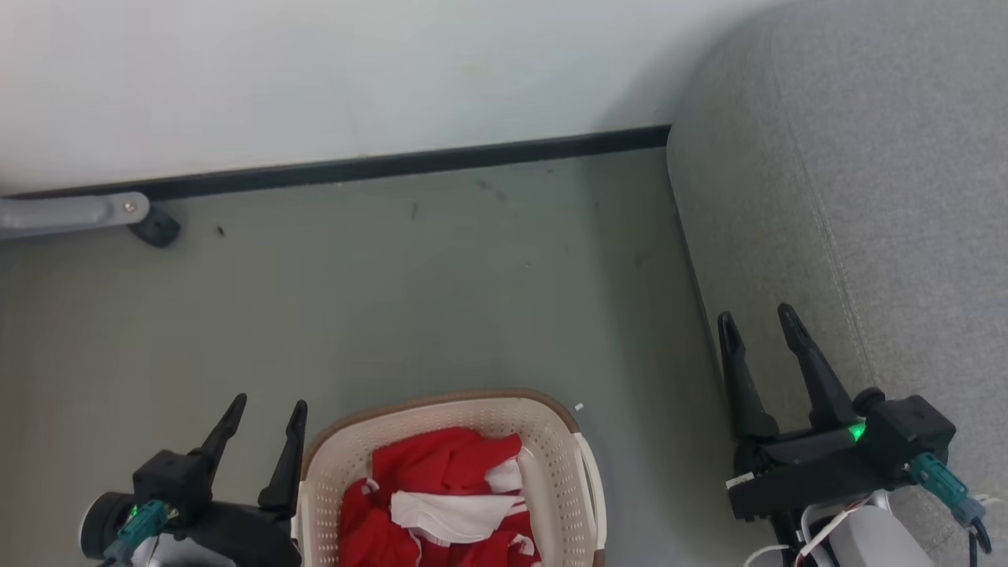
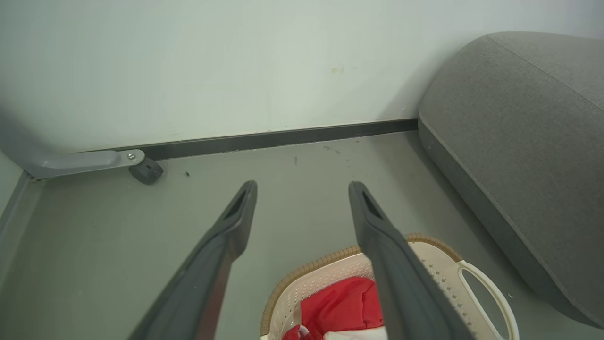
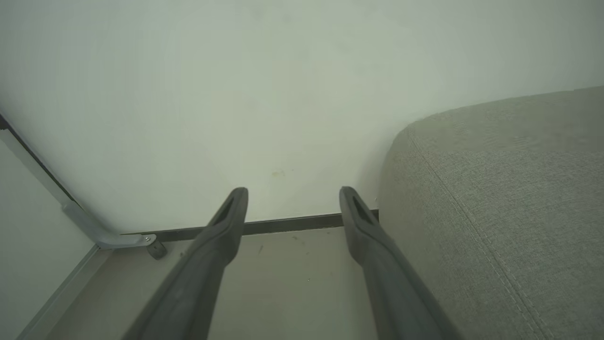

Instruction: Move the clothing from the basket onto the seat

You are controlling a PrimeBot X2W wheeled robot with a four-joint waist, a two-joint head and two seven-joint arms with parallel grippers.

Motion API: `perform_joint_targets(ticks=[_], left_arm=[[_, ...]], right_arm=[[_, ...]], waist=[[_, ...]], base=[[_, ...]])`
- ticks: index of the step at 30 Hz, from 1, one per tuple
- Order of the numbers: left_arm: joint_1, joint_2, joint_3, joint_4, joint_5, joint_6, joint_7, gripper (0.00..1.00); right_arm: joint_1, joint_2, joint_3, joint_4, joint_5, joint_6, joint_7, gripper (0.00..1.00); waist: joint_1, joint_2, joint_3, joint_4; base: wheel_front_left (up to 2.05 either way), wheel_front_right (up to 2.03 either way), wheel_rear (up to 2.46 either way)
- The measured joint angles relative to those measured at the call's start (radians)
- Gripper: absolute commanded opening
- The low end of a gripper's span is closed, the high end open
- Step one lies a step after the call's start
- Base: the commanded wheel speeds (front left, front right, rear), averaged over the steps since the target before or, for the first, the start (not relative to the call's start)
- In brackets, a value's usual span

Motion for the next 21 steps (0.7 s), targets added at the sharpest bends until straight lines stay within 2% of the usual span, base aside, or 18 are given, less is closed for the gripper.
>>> perform_joint_targets(ticks=[21], left_arm=[[-0.186, 0.053, -0.196, 0.152, -0.056, 0.0, 0.052, 1.0]], right_arm=[[-0.132, 0.026, -0.015, -0.053, -0.052, 0.0, -0.003, 1.0]], waist=[[0.0, 0.0001, 0.245, -0.073]], base=[[0.0, 0.0, 0.0]])
